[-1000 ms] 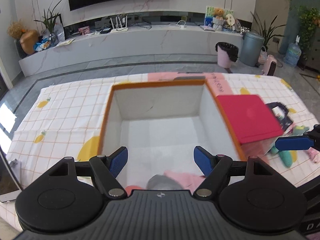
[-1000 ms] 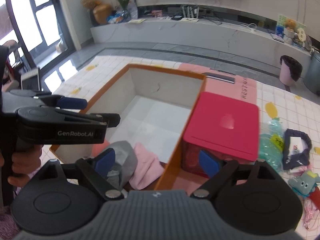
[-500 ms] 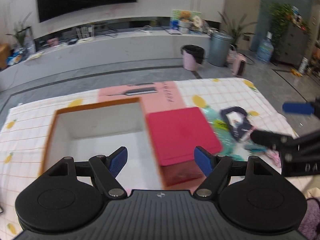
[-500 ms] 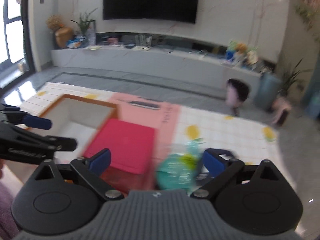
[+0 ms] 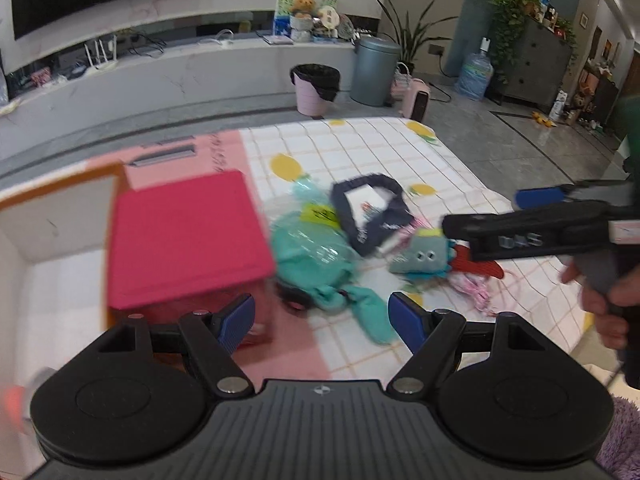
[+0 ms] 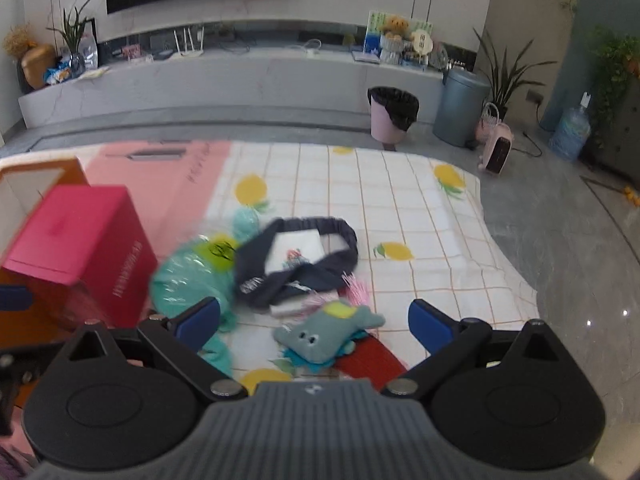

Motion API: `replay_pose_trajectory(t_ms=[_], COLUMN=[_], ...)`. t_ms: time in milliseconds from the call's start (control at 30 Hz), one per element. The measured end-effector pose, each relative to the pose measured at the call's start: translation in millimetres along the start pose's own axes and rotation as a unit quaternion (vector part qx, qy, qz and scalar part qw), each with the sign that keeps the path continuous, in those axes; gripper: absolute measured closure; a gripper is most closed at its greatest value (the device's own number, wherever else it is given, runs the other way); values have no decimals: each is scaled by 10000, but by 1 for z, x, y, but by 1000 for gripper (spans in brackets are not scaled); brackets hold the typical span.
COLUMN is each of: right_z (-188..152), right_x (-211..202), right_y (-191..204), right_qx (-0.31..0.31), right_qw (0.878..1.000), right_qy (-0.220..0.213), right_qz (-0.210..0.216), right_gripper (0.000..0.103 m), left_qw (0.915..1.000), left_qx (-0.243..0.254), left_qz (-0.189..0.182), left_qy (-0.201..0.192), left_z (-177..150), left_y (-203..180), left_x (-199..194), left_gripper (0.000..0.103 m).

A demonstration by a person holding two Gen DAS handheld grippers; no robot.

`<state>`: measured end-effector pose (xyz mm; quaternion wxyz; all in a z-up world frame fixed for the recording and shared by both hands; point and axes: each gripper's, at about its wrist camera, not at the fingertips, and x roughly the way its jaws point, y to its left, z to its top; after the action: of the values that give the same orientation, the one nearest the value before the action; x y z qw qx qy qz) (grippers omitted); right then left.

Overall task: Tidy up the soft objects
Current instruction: 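Move both grippers back toward the pile of soft items, then grasp the grey-green plush elephant with the right gripper and lift it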

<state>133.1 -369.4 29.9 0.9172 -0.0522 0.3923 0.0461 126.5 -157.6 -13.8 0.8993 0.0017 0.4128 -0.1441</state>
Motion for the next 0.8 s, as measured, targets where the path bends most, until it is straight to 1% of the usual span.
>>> replay_pose_trajectory(t_ms=[67,133,167,233,333,467,667,767,800], right_z=[-4,-8,-10,-12,-17,-25,-23,-26,-26], right_x=[18,34,43,60,84,113,131,140,141], right_y=[-5,-9,-11,-12,-10,-3,-4,-5,-5], right_qx=[-25,-91,-108,-93,-62,-225,-174,-170,-200], right_qw=[10000,9999,9997,9989,9972,9932,9929,9914,9911], right_qy=[55,92,194,445,741,1120,1145,1238,1264], right_qz=[-13,-111,-143,-115,-46,-213,-282,-386,-369], right_gripper=[5,5,5,5,5,5,5,11,15], left_qw=[10000,10000,10000,9998,9993,9985,9985,9983,9983], left_qx=[-32,-65,-51,160,350,510,475,502,508], left_qz=[-17,-16,-40,-128,-123,-108,-145,-147,-148], left_qy=[65,47,20,29,52,181,243,241,246], left_z=[-4,-10,-12,-16,-25,-35,-40,-43,-44], left_y=[-7,-16,-20,-30,-40,-49,-48,-48,-49], left_x=[9,16,19,27,35,44,45,43,43], left_gripper=[14,14,14,14,14,14,14,14,14])
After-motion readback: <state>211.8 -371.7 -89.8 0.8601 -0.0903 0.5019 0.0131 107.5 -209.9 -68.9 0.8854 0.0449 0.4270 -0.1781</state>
